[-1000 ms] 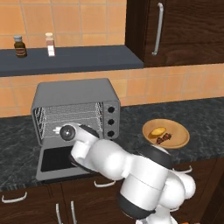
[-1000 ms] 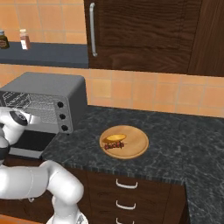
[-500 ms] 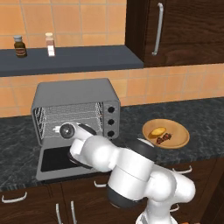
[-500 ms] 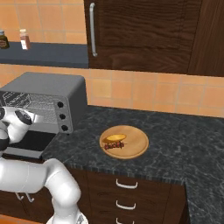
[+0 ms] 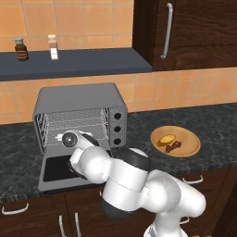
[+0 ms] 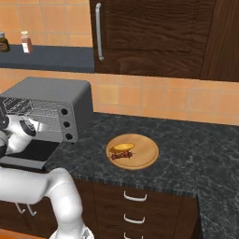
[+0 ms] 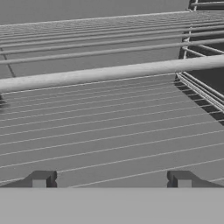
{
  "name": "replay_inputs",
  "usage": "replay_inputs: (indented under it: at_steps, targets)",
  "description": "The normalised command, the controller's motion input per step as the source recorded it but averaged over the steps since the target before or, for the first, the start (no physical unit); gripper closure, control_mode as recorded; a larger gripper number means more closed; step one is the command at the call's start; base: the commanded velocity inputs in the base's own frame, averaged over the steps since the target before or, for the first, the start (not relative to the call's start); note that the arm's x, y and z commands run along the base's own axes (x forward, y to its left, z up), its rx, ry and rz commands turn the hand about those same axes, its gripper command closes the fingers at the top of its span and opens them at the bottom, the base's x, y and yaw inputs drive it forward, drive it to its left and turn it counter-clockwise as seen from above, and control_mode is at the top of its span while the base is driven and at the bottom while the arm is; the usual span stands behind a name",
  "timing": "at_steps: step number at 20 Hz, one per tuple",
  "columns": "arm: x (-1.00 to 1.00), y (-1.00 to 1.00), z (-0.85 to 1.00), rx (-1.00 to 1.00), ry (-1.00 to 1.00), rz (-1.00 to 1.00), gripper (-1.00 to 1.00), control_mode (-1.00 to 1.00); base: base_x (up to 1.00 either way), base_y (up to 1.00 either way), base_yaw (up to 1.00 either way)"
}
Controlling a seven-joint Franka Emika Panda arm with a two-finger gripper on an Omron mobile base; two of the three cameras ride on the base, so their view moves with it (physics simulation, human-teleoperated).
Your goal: Pick up the kebab skewer and baguette bread, and place them inside the toaster oven. Close the toaster oven door and start by setting the timer.
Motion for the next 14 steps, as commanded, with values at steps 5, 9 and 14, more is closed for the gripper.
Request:
replay_inputs:
  at_steps: [5, 9, 14]
  targets:
    - [0.41, 0.14, -0.15, 0.0, 0.0, 0.03, -1.0, -1.0, 0.0, 0.0, 0.0]
    - [0.27, 0.27, -0.29, 0.0, 0.0, 0.03, -1.0, -1.0, 0.0, 0.0, 0.0]
    - [-0.05, 0.19, -0.51, 0.0, 0.04, 0.04, -1.0, -1.0, 0.0, 0.0, 0.0]
